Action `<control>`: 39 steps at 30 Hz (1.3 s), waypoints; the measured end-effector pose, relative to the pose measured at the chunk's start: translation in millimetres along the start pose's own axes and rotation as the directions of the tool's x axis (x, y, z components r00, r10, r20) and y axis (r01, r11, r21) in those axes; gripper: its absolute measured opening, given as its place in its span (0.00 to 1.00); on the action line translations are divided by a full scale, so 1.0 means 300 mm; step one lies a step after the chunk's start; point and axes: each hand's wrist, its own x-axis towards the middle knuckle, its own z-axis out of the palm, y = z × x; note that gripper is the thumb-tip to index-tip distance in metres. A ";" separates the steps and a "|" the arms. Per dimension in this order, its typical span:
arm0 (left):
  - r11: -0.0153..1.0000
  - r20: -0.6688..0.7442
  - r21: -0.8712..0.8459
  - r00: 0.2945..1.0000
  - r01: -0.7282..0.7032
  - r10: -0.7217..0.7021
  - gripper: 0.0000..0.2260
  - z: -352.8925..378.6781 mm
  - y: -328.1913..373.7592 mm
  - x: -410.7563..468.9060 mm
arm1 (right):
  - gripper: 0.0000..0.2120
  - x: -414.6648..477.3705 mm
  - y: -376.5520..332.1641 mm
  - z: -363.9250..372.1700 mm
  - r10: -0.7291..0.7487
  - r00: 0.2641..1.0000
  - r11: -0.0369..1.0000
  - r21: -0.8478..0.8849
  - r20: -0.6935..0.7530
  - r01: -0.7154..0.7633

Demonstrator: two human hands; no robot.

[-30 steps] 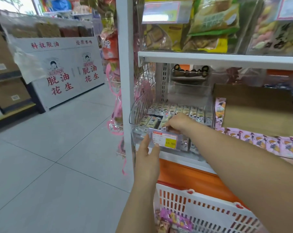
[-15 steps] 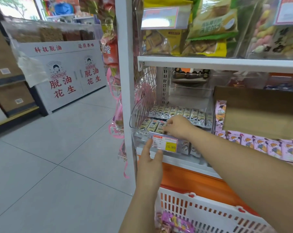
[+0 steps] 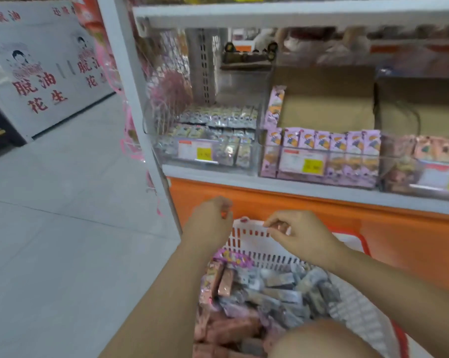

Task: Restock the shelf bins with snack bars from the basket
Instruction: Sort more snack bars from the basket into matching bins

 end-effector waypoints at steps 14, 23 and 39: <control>0.934 0.467 0.339 0.841 0.114 -0.272 0.14 0.512 -0.241 -0.148 | 0.14 -0.236 0.415 0.365 0.361 0.704 0.918 -0.101 0.612 -0.383; 0.922 0.610 0.382 0.731 0.067 -0.306 0.11 0.599 -0.360 -0.181 | 0.17 -0.223 0.392 0.452 0.293 0.870 0.955 -0.167 0.397 -0.246; 0.956 0.548 0.244 0.791 0.160 -0.272 0.18 0.519 -0.240 -0.164 | 0.12 -0.179 0.320 0.320 0.338 0.700 0.912 -0.035 0.629 -0.409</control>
